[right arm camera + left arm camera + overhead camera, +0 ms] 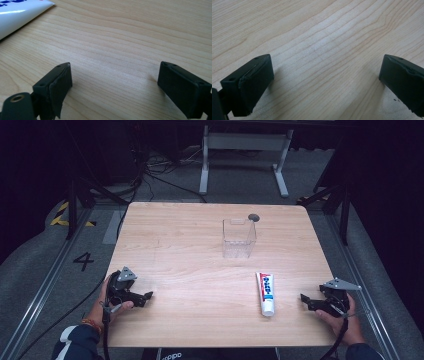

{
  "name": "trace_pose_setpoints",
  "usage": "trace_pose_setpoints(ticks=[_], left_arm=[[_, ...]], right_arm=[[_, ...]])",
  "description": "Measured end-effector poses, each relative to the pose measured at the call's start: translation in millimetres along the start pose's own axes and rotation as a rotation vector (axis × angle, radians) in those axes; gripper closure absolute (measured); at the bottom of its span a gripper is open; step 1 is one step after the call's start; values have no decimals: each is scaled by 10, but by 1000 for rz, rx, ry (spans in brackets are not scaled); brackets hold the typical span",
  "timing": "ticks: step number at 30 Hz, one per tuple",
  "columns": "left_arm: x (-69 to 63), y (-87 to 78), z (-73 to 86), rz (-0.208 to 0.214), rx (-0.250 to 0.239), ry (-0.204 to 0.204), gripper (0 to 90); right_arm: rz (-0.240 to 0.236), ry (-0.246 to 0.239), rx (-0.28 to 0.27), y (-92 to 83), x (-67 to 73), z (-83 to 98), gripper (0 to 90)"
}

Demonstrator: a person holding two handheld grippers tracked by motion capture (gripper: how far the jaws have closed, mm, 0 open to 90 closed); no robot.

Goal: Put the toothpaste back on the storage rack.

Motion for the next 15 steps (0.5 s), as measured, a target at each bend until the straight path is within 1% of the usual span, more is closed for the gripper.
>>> trace_pose_setpoints(ticks=[1,6,10,12,14,15], left_arm=[[-10,1,3,6,-1,-9,1],[-5,-2,5,7,1,-2,2],[-9,-3,7,6,-1,-9,3],[-9,-1,6,11,0,-7,1],[10,-1,-3,5,-2,12,1],[12,-1,-3,3,-2,13,1]], right_arm=[[0,0,0,0,0,0,124],[-1,-3,1,-1,-3,2,125],[-3,-4,5,-7,-1,6,124],[-6,-6,6,-13,0,11,126],[-10,-6,12,-25,5,20,128],[-12,-7,16,-29,7,23,128]])
Point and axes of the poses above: each handheld gripper's, and its own axes: y roughly forward along the jaws, z roughly out of its underside, x roughly to its left, the point moved 10 cm from there along y, roughly forward along the jaws, and after that the axes turned 2 degrees about -y, right-handed, at the moved point
